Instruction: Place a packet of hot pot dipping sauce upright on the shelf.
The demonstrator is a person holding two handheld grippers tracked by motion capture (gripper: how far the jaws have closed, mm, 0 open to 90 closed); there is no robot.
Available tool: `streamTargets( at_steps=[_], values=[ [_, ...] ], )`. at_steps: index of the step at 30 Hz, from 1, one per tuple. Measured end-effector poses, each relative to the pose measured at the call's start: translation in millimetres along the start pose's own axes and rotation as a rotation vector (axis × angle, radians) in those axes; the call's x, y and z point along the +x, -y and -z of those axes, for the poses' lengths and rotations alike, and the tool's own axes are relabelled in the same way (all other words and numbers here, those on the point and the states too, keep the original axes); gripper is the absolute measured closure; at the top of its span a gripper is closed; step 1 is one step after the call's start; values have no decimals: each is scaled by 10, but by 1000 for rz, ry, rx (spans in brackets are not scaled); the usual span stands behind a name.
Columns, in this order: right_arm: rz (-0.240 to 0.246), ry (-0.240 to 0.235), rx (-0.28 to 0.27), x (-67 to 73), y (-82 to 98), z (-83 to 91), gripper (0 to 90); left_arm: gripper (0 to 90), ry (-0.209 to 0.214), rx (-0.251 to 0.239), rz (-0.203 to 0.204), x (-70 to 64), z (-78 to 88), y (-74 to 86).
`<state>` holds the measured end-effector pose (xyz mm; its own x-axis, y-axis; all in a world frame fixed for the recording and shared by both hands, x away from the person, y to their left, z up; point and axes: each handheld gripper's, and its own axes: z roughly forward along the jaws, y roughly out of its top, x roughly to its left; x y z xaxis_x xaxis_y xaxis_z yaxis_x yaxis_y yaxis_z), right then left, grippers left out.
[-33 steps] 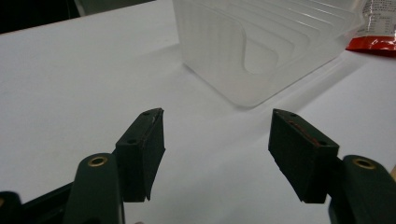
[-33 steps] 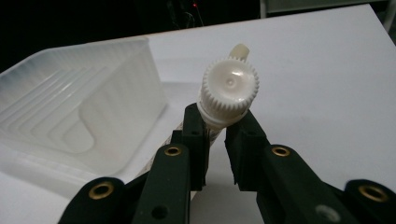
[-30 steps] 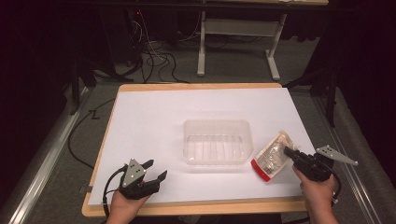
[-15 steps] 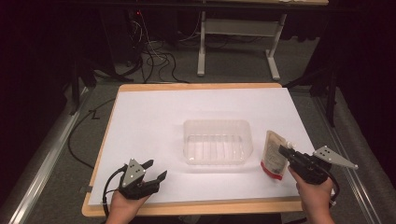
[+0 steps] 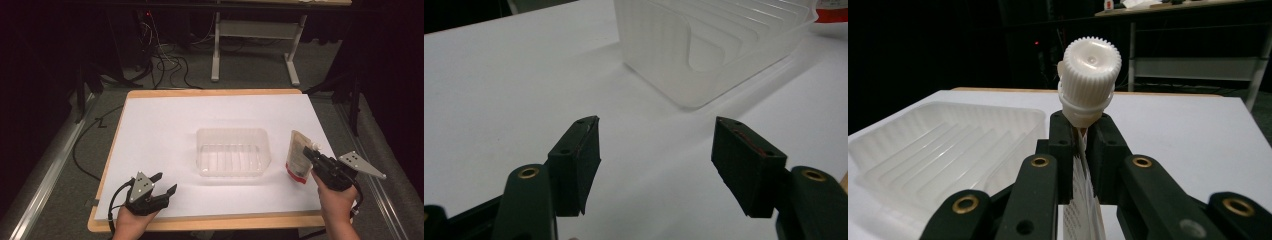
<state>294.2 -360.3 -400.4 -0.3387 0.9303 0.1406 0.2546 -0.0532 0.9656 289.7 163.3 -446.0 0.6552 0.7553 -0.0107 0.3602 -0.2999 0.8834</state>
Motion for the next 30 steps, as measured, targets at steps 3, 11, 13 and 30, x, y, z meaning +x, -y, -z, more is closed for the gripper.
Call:
streamTargets(
  at_steps=[3,11,13,30],
  values=[
    [4,23,-3,-55,31,-58,830,363,-2,0,3,12,17,7],
    [20,32,26,-111,130,-40,827,364,8,-6,-7,-10,-13,-16],
    [25,35,28,-102,154,14,825,364,16,-11,-12,-22,-23,-33],
    [55,41,58,-50,227,194,818,363,47,-21,-29,-55,-109,-100]
  ],
)
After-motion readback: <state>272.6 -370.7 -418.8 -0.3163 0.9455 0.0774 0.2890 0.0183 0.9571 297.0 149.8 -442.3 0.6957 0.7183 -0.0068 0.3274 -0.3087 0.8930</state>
